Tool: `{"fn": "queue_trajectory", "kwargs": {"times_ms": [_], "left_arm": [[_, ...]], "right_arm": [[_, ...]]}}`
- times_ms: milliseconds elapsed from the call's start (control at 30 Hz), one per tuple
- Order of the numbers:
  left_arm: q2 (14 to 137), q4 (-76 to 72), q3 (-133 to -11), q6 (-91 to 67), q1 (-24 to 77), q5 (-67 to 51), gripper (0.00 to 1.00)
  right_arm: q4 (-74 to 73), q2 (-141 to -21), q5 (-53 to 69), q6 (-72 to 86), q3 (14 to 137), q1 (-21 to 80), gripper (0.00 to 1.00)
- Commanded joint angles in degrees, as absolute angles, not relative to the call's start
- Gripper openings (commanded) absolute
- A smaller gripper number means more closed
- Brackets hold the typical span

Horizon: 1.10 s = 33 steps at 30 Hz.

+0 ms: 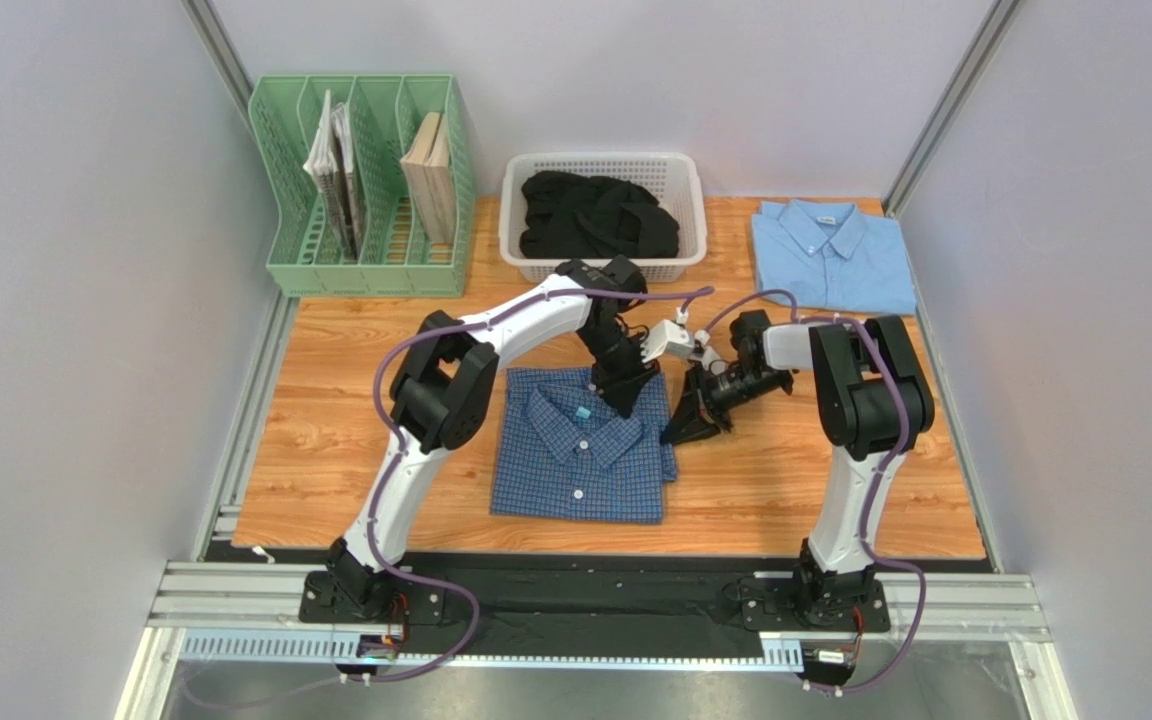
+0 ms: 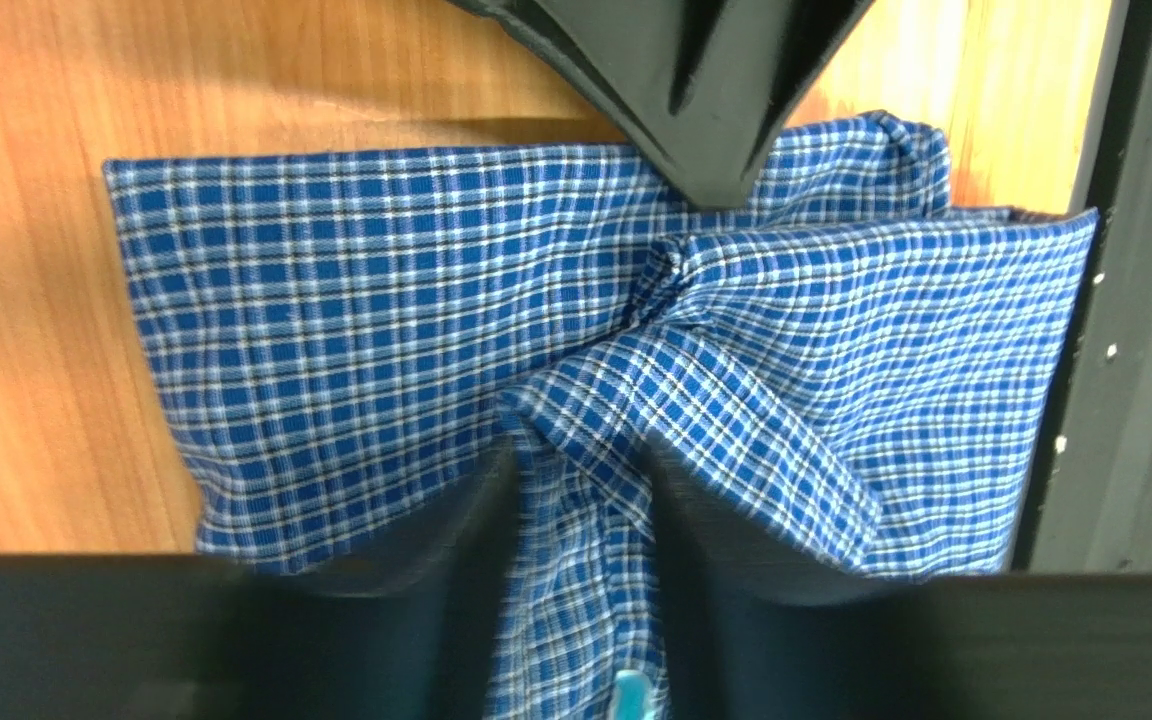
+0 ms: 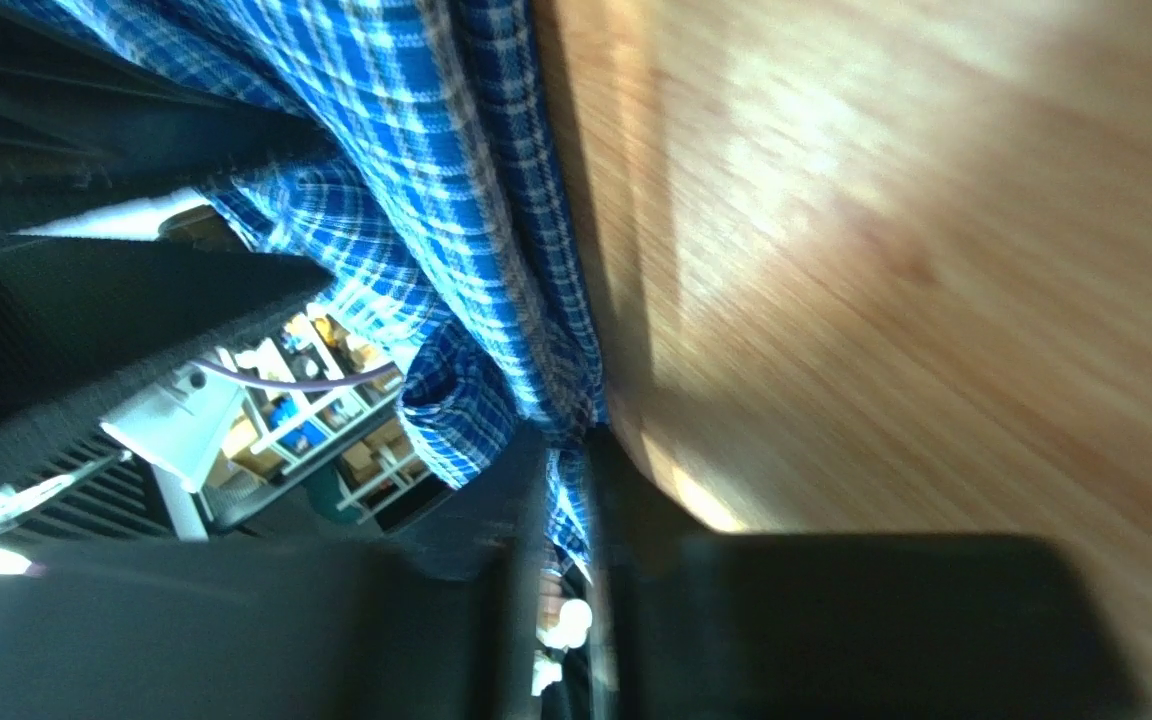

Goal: Fold and stack the long sleeve shirts
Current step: Fold the shirt

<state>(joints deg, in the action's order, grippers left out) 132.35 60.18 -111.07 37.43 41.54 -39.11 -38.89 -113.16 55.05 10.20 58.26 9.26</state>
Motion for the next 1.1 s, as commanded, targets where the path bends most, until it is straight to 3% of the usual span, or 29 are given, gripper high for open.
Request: {"fn": "queue_trajectory", "kwargs": {"times_ms": [0, 33, 67, 300, 333, 433, 533, 600, 767, 1067], "left_arm": [[132.3, 58.8, -112.9, 35.0, 41.3, -40.0, 0.2], [132.3, 58.8, -113.3, 34.5, 40.5, -40.0, 0.04], [132.4, 58.8, -113.6, 33.5, 40.0, -40.1, 0.0], [130.7, 59.0, -113.6, 33.2, 35.2, -40.0, 0.0], [130.3, 58.8, -113.6, 33.0, 34.4, -40.1, 0.0], [128.4, 57.2, -113.1, 31.7, 33.4, -40.3, 0.0], [126.4, 55.8, -112.4, 30.9, 32.9, -40.4, 0.0], [125.9, 54.1, -111.7, 29.9, 32.8, -40.7, 0.0], [125.9, 52.1, -112.0, 27.5, 32.8, -41.0, 0.0], [123.7, 46.8, -111.5, 22.6, 30.6, -37.9, 0.0]], "right_arm": [[-41.7, -116.1, 55.0, 10.9, 61.4, 11.0, 0.01], [-41.4, -116.6, 55.0, 11.3, 63.3, 11.2, 0.0], [-41.0, -117.4, 54.8, 11.9, 64.3, 11.3, 0.0], [-39.1, -120.7, 53.9, 14.6, 72.7, 11.9, 0.01], [-39.3, -120.5, 53.8, 14.7, 72.7, 12.0, 0.12], [-40.1, -118.6, 53.5, 14.2, 70.5, 12.5, 0.29], [-41.0, -117.6, 53.2, 12.9, 67.9, 12.5, 0.3], [-41.2, -118.1, 53.3, 11.8, 67.6, 12.9, 0.27], [-43.9, -121.5, 54.8, 9.6, 71.4, 14.5, 0.0], [-54.7, -119.2, 53.8, 0.7, 70.8, 15.2, 0.0]]}}
